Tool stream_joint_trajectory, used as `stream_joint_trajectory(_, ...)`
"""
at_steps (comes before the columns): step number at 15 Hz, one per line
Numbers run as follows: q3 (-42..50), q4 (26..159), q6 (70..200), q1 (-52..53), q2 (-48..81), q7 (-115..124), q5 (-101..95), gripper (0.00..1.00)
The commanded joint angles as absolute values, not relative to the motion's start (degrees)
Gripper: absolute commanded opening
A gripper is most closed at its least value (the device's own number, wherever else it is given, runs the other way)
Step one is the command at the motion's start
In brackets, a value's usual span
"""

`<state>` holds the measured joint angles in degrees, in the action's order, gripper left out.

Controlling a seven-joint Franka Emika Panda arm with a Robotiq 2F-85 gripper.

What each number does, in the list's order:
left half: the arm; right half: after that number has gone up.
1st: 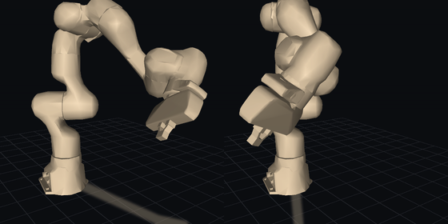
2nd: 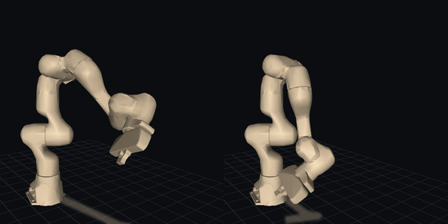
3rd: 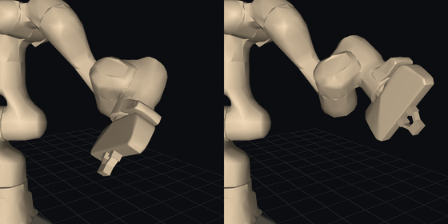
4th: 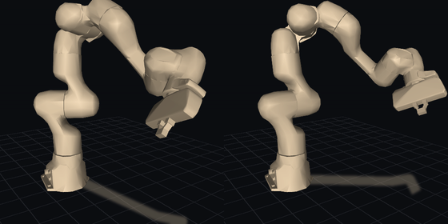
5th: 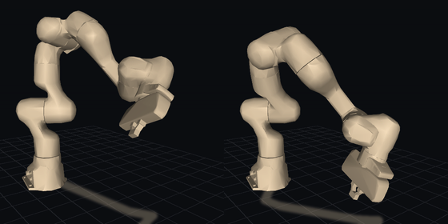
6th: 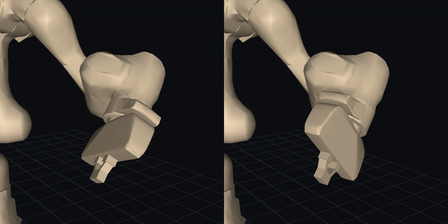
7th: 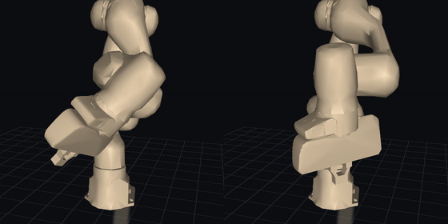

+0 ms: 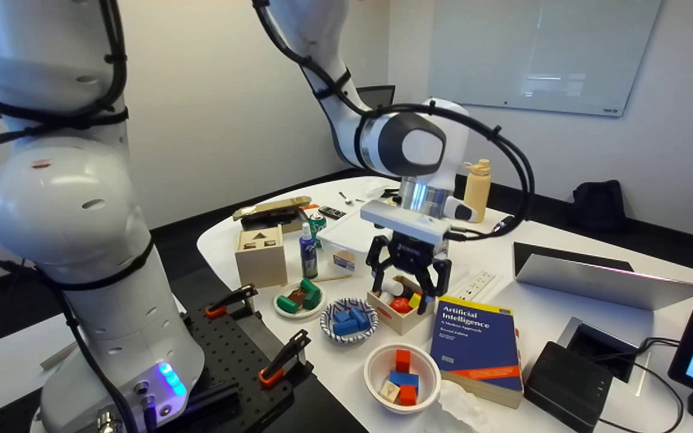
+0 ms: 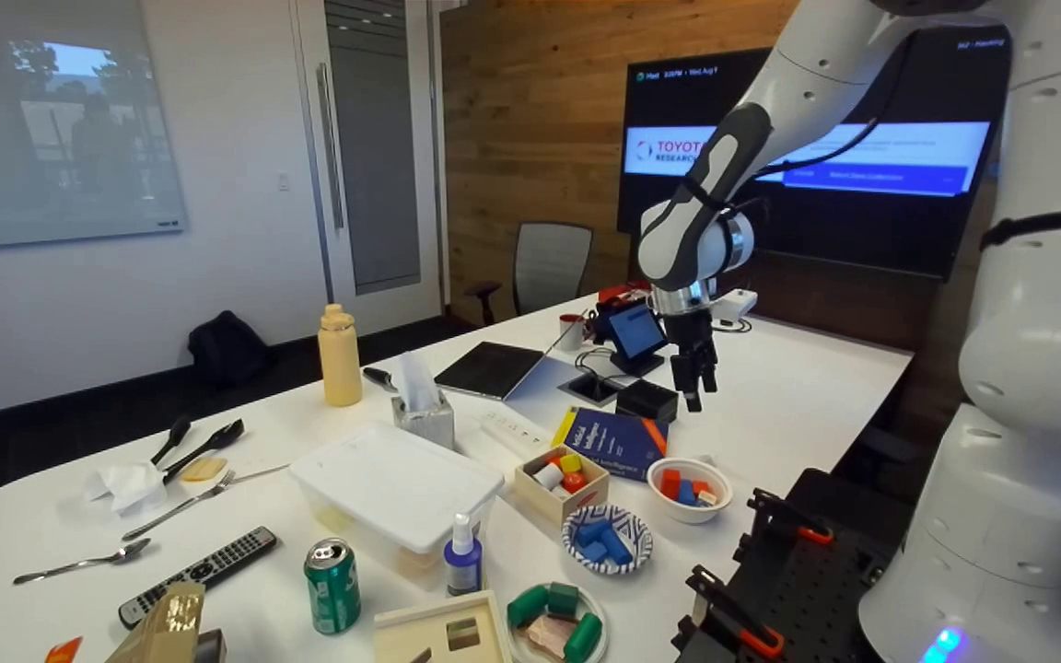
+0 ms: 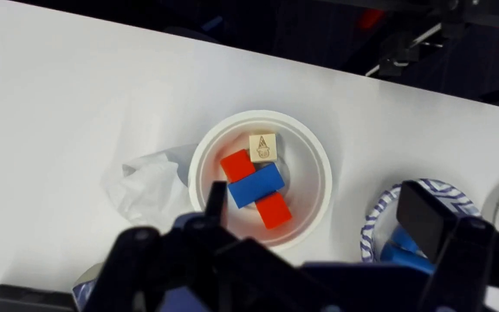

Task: Put three blocks inside the cube-shaped object

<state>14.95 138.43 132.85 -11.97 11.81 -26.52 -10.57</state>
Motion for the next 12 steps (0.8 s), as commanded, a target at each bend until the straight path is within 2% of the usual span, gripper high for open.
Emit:
stream_joint_trajectory(1,13.3,132.0,133.7,-14.9,22.6,-28.9,-11.0,1.0)
stream_joint_trajectory(12,8.5,123.4,133.0,-18.1,36.4,-29.6,-11.9,1.0)
